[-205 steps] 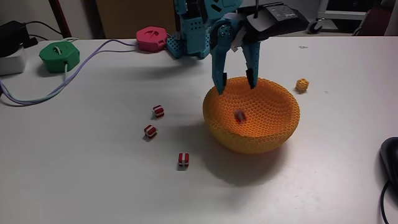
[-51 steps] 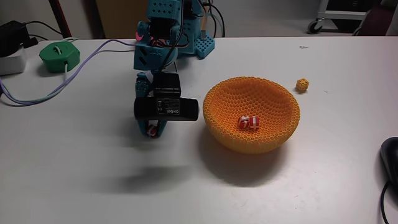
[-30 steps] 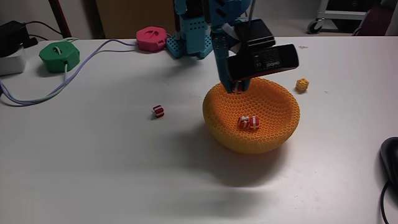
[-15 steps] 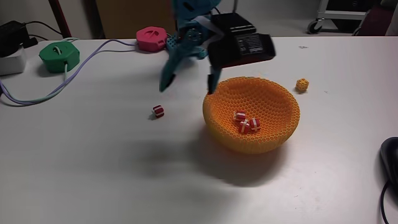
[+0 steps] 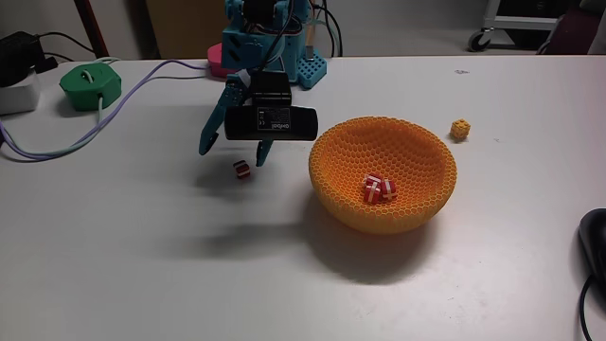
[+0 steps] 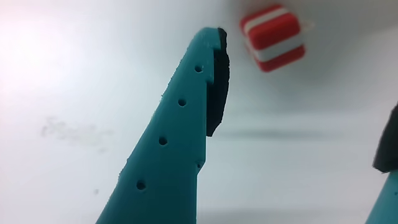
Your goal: Place cube pieces into the yellow basket
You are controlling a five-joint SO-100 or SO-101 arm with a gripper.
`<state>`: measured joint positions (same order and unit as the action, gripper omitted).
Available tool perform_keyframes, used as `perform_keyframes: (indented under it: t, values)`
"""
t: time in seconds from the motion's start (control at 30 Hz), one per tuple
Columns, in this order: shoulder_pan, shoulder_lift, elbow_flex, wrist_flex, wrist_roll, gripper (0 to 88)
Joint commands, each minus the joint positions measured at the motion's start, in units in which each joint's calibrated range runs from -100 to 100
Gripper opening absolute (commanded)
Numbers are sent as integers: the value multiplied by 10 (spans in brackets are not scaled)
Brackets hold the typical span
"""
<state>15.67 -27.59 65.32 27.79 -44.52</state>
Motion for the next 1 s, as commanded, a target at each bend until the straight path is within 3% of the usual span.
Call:
perform_keyframes:
  t: [0.0, 0.33, 0.53, 0.7, 0.83, 0.97]
  values:
    - [4, -26, 20, -39, -8, 419]
    - [13, 44, 35, -120, -7, 365]
    - [32, 70, 33, -141, -8, 209]
    - [39, 62, 22, -141, -3, 6]
    - [27, 21, -58, -96, 20, 0]
    - [-32, -2, -223, 63, 25, 0]
